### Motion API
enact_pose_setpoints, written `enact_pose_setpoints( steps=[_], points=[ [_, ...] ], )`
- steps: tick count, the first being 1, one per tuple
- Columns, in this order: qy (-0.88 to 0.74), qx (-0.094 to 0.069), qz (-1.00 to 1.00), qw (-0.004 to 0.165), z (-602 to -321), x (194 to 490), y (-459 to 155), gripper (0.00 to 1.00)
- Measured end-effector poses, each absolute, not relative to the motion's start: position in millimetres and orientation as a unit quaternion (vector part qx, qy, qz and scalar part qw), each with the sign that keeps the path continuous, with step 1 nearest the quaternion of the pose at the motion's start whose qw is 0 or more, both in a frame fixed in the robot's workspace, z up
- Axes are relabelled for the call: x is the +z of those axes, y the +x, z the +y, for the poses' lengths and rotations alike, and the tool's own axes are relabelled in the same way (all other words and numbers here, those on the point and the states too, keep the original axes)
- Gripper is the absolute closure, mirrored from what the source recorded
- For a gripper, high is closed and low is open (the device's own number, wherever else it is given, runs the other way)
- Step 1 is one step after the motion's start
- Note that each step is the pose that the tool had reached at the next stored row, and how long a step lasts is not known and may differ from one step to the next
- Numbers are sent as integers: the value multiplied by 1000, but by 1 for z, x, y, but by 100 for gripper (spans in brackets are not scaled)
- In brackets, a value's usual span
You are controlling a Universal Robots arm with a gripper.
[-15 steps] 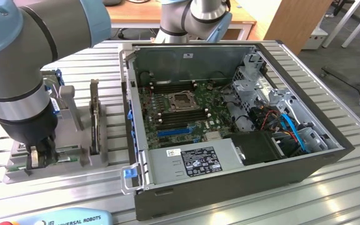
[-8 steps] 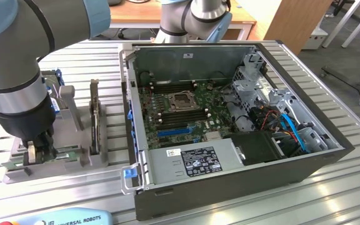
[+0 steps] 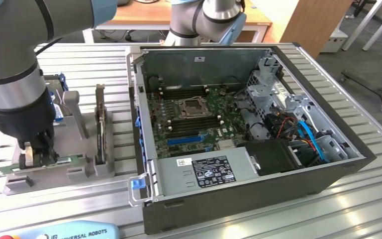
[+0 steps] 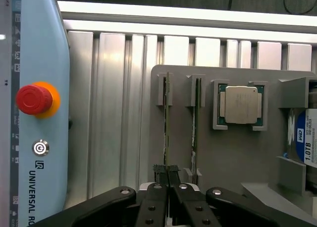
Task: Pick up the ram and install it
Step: 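Pick up the ram and move it above insertion slot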
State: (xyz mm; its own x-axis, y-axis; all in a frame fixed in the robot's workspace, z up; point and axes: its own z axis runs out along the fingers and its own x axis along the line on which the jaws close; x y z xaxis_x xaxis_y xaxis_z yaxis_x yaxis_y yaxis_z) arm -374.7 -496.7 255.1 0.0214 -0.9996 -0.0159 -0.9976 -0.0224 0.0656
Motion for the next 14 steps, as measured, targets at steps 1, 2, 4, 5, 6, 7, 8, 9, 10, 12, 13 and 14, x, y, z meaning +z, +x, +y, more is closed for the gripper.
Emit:
enact_pose_setpoints(
  steps=[1,2,4,5,6,7,8,9,10,12,13,14],
  points=[
    [714,-29,-699,18,-497,258,-375,89],
    [714,-29,-699,18,-497,260,-374,89],
    [714,-29,-699,18,-497,266,-374,89],
    [714,-29,-699,18,-497,268,-374,89],
    [714,-29,-699,18,-497,271,-373,89],
    [714,-29,-699,18,-497,273,-373,89],
    [714,-29,-699,18,-497,276,-373,89],
    [714,-29,-699,18,-497,278,-373,89],
    [714,-29,-699,18,-497,281,-373,89],
    [714,-29,-699,18,-497,286,-372,89],
    [714,-29,-699,18,-497,289,-372,89],
    [714,-29,-699,18,-497,291,-372,89]
  ],
)
